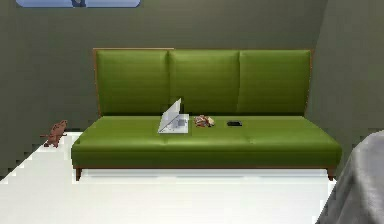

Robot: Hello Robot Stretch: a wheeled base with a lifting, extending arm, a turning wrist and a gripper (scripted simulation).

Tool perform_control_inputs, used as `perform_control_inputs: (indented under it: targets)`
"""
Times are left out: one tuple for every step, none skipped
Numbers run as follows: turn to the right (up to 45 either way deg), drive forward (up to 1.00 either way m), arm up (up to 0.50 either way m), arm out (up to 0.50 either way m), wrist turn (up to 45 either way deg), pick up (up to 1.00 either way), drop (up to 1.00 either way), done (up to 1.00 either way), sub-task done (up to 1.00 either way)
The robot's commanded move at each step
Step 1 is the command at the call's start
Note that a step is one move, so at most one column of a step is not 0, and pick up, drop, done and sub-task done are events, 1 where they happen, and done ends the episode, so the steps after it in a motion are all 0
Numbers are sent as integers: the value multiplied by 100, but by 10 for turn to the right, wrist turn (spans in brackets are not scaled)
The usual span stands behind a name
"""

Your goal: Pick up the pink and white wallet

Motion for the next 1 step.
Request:
perform_control_inputs:
  targets:
    - [0,0,0,0,0,100,0,0,0]
